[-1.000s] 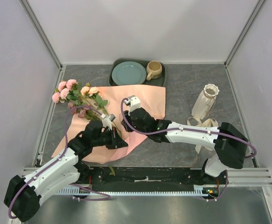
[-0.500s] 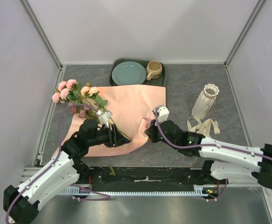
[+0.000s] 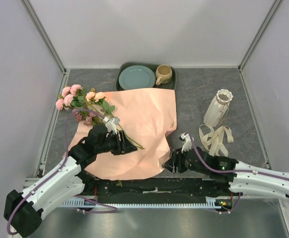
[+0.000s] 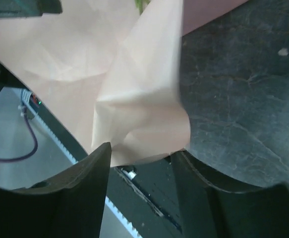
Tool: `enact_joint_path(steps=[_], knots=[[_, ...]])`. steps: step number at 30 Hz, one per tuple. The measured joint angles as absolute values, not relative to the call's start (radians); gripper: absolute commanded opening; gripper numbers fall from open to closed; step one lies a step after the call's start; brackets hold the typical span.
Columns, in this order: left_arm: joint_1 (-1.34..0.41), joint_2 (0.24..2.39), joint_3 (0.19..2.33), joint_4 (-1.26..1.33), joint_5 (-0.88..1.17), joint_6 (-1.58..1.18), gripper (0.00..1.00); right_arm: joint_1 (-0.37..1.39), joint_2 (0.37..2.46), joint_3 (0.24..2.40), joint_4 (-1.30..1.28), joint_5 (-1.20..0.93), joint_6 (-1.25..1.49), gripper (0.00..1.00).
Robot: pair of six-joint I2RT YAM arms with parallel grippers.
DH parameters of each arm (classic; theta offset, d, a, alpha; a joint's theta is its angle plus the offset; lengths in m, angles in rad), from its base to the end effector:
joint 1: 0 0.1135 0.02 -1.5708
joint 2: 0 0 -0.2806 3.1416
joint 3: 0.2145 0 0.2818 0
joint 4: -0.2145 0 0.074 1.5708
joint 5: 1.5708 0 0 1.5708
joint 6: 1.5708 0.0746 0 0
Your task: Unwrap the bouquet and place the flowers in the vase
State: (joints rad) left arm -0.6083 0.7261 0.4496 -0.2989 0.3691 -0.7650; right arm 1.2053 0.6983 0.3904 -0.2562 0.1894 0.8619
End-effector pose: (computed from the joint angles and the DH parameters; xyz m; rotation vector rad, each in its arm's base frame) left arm 0.1585 -0.1432 0.2042 0.0534 2.3502 -1.1432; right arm 0.0882 0.1912 0.1889 -0.2739 2.2823 0.9744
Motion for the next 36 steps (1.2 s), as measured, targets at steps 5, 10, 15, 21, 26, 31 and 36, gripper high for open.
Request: enact_joint_path(steps=[5,10,15,21,26,31,36], knots=[[-0.608,0.743,0.450,-0.300,0.367,-0.765,0.54,1.226,0.529,0.362,-0.379,0.150,0.912,0.75],[-0.608,0.745,0.450,-0.296,0.370,-0.765,0.54,1.227,0.423,0.505,-0.633,0.248,0.888,0.84],[-0.608,0.740,0.450,-0.300,0.371,-0.765,0.57,1.227,0.516,0.730,-0.674,0.361,0.792,0.84],[-0.608,0.640,0.459,-0.370,0.329,-0.772,0.60,1.224,0.886,0.856,-0.465,0.410,0.646,0.75],[-0.608,0.507,0.510,-0.483,0.239,-0.777,0.61,1.197,1.158,0.759,-0.227,0.377,0.653,0.53],[-0.608,0.464,0.538,-0.556,0.181,-0.780,0.61,1.183,1.254,0.500,-0.054,0.343,0.788,0.52],[-0.608,0.519,0.545,-0.597,0.112,-0.801,0.61,1.129,1.280,0.448,0.062,0.295,0.849,0.53]])
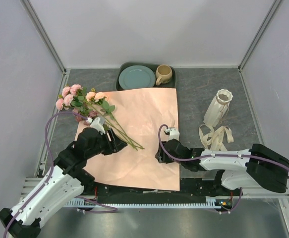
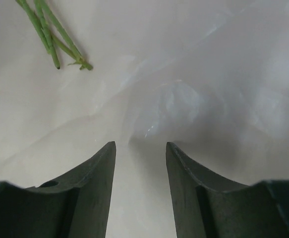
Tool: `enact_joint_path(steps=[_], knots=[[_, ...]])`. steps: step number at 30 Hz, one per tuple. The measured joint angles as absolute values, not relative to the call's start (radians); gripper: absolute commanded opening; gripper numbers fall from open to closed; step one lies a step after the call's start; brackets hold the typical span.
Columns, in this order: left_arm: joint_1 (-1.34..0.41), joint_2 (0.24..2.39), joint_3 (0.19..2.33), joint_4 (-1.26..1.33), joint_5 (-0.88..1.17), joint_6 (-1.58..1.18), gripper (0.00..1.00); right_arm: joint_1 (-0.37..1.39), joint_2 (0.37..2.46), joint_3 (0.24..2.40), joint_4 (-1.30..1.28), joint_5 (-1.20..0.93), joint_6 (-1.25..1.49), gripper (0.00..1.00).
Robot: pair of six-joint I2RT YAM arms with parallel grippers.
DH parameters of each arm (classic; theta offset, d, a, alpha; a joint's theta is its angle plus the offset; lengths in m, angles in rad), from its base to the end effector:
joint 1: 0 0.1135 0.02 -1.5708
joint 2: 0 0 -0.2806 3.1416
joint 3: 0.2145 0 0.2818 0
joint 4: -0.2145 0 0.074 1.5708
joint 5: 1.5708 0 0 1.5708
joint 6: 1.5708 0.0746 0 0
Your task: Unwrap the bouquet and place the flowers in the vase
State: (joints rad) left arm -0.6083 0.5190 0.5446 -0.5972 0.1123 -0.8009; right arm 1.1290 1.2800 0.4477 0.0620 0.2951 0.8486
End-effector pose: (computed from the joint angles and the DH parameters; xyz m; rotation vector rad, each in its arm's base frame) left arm 0.1385 -0.1067 0.2396 -0.1502 2.2855 -0.9074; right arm 0.1366 0.2380 0.1179 -0.1850 2.3860 0.6490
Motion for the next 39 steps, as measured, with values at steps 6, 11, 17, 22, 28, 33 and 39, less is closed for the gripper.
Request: enact_joint_path(steps=[6,11,17,22,28,33,39], knots=[[-0.594,0.670,0.651,-0.605,-0.010,-0.822,0.67,1.032,1.350,0.632,0.021,0.256,0.727,0.56],[-0.477,0.797,0.734,-0.573,0.008,-0.822,0.64,0.939,1.531,1.005,0.075,0.213,0.609,0.57],[-0.202,0.981,0.736,-0.472,0.180,-0.834,0.56,0.828,1.748,1.217,0.282,0.094,0.529,0.56],[-0.145,1.180,0.781,-0.447,0.216,-0.828,0.55,0.792,1.794,1.019,0.456,0.019,0.461,0.55],[-0.126,1.403,0.906,-0.400,0.215,-0.820,0.53,0.801,1.844,1.003,0.465,-0.042,0.370,0.57],[-0.119,1.547,0.997,-0.389,0.154,-0.821,0.53,0.801,1.848,1.040,0.496,-0.052,0.319,0.58],[-0.119,1.651,1.026,-0.400,0.101,-0.836,0.49,0.800,1.848,1.042,0.518,-0.050,0.291,0.58]])
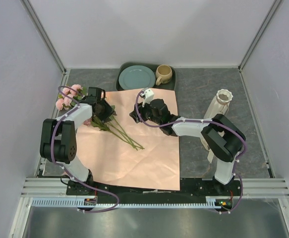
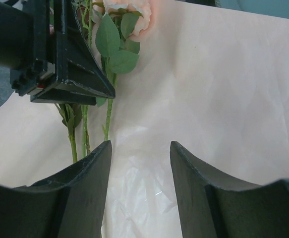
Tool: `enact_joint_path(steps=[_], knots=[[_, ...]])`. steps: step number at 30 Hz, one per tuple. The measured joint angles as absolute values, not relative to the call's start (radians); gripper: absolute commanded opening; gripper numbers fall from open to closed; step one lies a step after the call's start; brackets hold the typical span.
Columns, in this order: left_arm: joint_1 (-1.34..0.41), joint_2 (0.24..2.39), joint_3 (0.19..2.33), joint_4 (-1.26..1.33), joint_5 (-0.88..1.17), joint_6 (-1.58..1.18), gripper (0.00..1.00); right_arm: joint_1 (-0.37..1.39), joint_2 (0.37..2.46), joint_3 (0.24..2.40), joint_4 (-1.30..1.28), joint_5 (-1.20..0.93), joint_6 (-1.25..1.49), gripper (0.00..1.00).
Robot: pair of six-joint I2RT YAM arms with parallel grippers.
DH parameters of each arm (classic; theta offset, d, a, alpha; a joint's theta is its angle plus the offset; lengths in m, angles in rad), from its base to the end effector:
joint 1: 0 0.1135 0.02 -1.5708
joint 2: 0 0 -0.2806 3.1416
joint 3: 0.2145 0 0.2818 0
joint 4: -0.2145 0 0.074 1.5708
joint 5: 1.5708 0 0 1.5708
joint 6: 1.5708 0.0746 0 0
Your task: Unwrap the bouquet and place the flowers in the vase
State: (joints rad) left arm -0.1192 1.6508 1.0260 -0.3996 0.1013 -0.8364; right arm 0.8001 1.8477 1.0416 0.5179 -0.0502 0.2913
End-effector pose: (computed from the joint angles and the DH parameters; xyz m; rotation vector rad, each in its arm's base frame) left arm 0.3743 -0.0524 0.1542 -0.8996 2.5080 -0.4632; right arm 0.3268 0.3419 0.1840 -0.5225 1.8652 0.7920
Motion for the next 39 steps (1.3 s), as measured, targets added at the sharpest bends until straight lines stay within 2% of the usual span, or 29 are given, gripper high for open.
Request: enact_joint_path(steps=[8,14,21,26,34,39], knots=[[-0.119,1.742,1.026,-0.402,0.096,-0.867,0.40,0.800,1.851,1.044,0.523,-0.049,0.283,0.58],[-0.119,1.771,1.034,-0.386,0.108,-0.878,0.29,0.800,1.866,1.050,0.524,-0.048,0.283,0.59],[-0.119,1.779,1.038,-0.379,0.111,-0.879,0.03,0.800,1.868,1.052,0.522,-0.048,0.282,0.58],[-0.120,1.732,1.035,-0.379,0.096,-0.879,0.02,0.800,1.890,1.076,0.514,-0.048,0.280,0.59],[-0.126,1.422,0.966,-0.302,0.052,-0.865,0.02,0.800,1.911,1.083,0.499,-0.049,0.280,0.59],[-0.126,1.303,0.883,-0.163,0.107,-0.838,0.02,0.800,1.913,1.083,0.499,-0.054,0.281,0.59]])
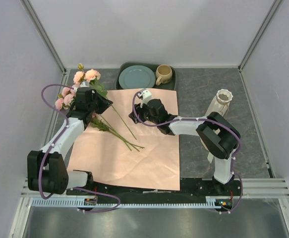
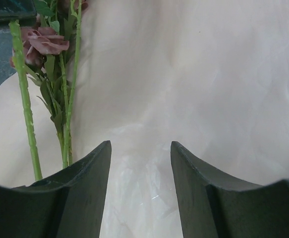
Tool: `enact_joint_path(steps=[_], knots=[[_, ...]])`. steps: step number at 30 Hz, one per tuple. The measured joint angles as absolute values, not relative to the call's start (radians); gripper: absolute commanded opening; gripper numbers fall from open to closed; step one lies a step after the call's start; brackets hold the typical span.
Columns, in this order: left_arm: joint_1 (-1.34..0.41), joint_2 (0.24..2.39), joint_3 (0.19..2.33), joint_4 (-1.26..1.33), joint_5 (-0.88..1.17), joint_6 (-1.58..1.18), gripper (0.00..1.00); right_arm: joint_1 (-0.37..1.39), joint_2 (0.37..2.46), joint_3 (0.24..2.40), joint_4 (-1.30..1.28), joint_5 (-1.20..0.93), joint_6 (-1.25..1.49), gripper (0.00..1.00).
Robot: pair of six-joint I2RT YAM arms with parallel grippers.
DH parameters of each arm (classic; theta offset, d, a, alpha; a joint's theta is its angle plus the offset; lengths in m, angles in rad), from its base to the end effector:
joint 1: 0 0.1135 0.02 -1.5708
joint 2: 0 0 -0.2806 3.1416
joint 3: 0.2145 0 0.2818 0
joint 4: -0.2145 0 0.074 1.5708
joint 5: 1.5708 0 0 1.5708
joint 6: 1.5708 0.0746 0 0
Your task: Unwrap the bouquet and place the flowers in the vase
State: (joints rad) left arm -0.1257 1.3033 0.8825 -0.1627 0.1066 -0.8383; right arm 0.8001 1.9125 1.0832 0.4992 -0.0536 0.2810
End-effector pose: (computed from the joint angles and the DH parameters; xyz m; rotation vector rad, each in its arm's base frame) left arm 0.3416 -0.0512 0.2448 -0.7169 2.1096 -0.6608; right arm 0.3348 0.3505 0.1672 -0.5443 1.9023 0.7728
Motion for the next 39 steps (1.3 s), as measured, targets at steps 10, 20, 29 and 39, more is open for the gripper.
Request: enact_joint_path(steps=[10,20,29,39], knots=[[-0.128,1.299,0.817,0.144,0.507,-0.811,0.02,0.780,1.774,1.077,0.302,-0.075,0.330,0.61],[-0.295,1.281,0.824,0.372,0.838,-0.807,0.02,0.760,1.163,1.066,0.009,-0.075,0.433,0.51],[-0.537,1.182,0.878,0.326,0.944,-0.654,0.02,0.761,1.042,1.087,-0.151,-0.157,0.535,0.43],[-0.598,1.164,0.902,0.209,0.939,-0.533,0.02,0.762,0.968,1.066,-0.205,-0.185,0.599,0.50]])
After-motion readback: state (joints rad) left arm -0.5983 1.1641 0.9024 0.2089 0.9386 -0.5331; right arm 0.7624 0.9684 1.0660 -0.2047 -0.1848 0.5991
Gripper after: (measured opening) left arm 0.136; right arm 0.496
